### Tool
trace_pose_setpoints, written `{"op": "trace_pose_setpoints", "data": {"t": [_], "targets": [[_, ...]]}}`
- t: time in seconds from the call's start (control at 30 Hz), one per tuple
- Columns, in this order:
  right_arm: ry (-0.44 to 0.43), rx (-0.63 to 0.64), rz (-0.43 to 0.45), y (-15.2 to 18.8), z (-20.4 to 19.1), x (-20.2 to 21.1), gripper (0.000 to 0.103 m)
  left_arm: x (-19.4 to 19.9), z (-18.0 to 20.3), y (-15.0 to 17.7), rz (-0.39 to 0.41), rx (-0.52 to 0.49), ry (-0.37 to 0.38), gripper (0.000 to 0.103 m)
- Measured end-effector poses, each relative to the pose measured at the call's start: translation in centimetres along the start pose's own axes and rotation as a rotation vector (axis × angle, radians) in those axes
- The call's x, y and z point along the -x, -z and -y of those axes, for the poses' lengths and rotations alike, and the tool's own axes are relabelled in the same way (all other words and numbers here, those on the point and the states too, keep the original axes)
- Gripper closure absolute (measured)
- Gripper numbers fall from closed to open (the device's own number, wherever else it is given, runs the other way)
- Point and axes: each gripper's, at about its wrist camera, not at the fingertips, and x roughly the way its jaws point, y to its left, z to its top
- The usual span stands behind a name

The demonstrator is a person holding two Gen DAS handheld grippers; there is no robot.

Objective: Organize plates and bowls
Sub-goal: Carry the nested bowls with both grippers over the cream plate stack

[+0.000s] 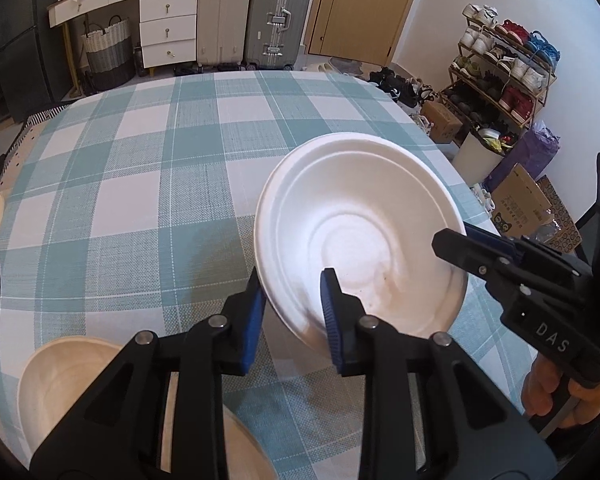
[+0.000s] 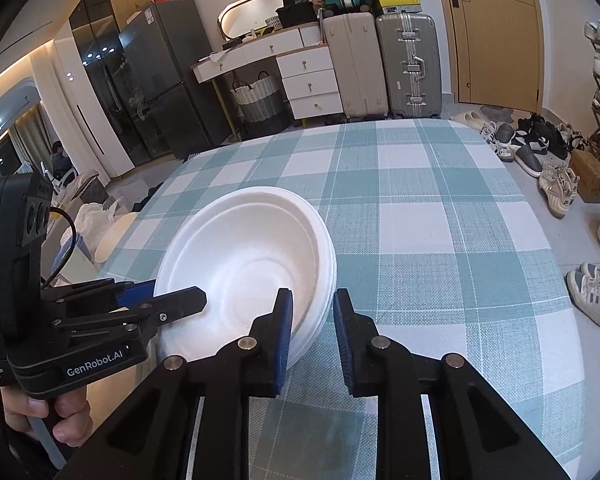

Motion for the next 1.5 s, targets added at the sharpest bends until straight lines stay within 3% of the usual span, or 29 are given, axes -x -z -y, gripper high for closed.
{"op": "trace_pose_setpoints", "data": {"t": [0.77, 1.17, 1.5], "targets": [[-0.063, 0.075, 0.077, 1.6, -7.5, 7.0, 0.082, 12.5, -0.8, 5.0, 0.159, -0.009, -0.102, 0.079], [-0.098, 0.112, 0.062, 3.7, -11.9, 7.3, 0.082, 18.0, -2.6, 9.5, 0.206, -0.005, -0.178, 0.079], [-0.136, 0.144, 0.039, 5.2, -15.2, 6.2, 0.082, 20.0, -4.8, 12.7, 0.216, 0.004, -0.257, 0.079]]}}
